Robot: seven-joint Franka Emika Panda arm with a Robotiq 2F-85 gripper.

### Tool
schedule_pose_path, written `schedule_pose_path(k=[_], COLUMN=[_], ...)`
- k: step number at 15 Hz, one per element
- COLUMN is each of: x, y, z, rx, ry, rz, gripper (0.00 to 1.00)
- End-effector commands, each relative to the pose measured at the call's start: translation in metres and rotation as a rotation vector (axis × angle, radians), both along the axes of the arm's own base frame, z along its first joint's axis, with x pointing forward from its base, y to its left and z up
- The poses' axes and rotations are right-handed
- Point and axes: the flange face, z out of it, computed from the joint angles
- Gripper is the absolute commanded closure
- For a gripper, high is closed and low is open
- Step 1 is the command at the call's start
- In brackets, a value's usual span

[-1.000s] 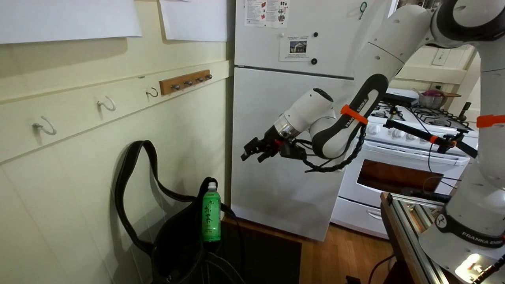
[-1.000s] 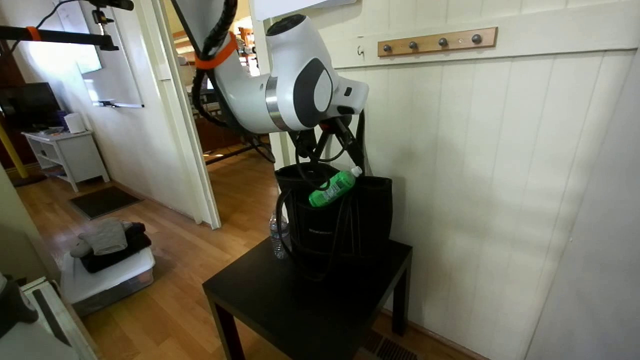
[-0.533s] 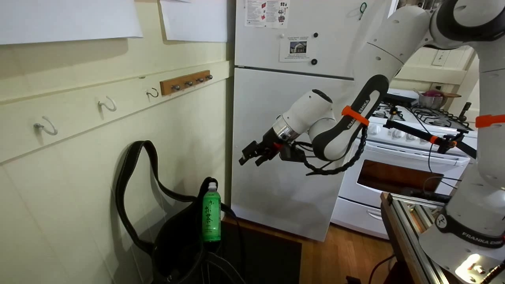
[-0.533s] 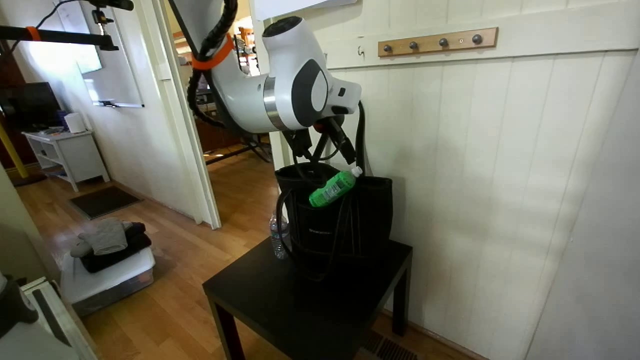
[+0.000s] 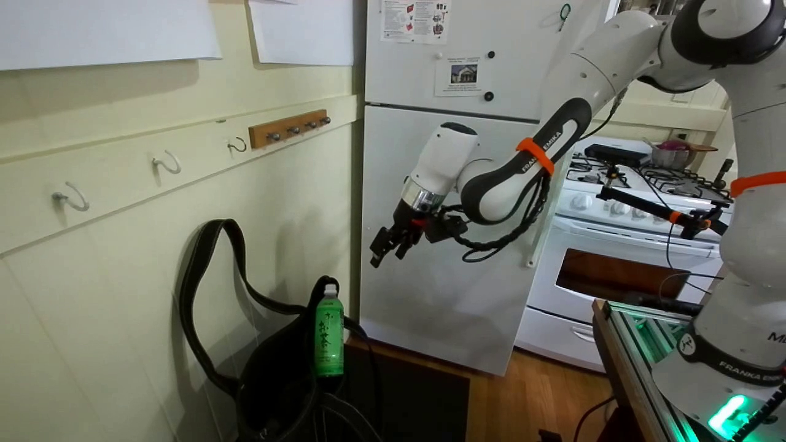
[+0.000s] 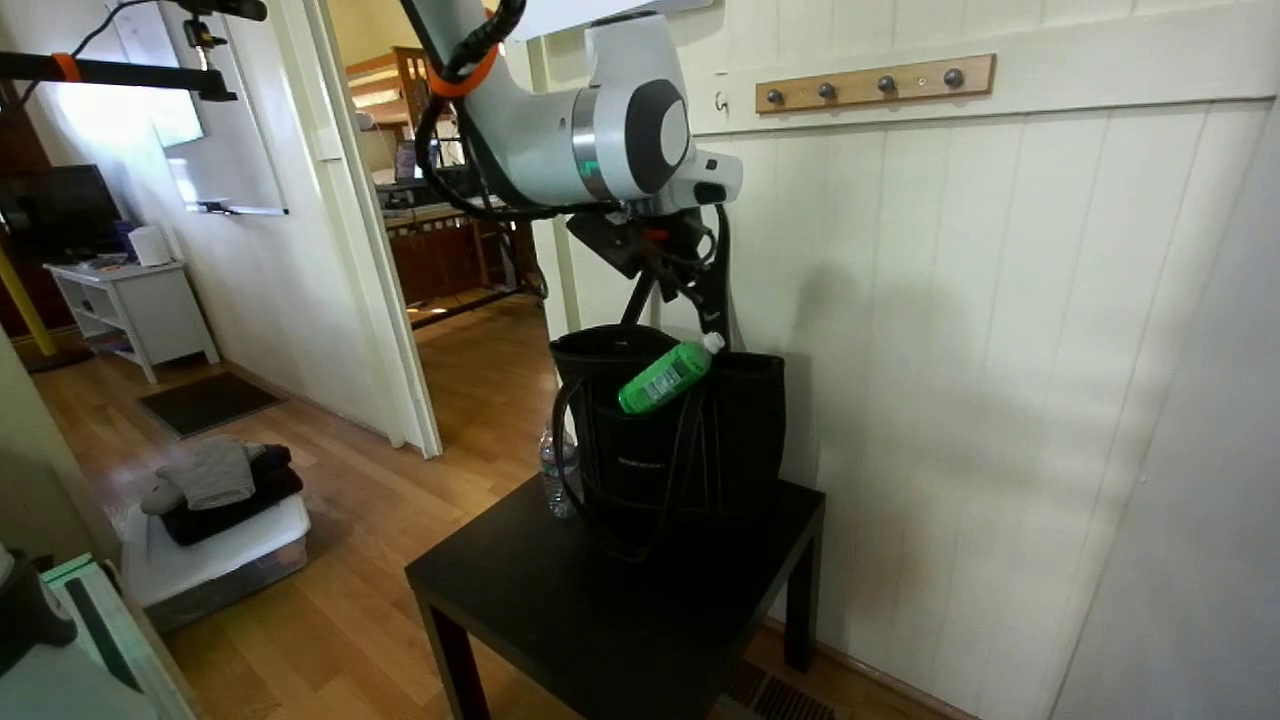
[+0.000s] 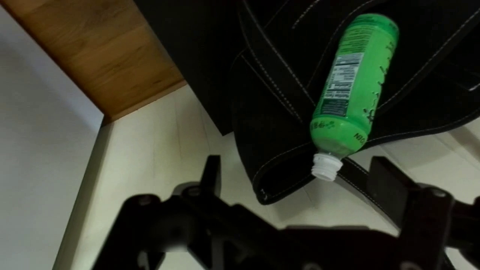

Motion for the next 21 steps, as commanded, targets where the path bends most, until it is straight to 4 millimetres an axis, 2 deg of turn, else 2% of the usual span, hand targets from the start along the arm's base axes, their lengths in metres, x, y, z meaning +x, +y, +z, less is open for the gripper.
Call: schedule_pose_path(k=[1,4,8,16,21], x=[0.024,0.039,0.060,0.091,0.108], y=[-0.019,-0.024,-0.028,-0.006,0.000], z=[0.003,0.003,-0.011,-0.044,-0.061], rx=[-0.056,-0.061,-0.015,0.034,0.046], ry=[0.055,0.070,0.092,0.096,0.059], rz=[0.055,0.116,0.124,0.068,-0.001], gripper=[0.00,0.00,0.00,0.00,0.00])
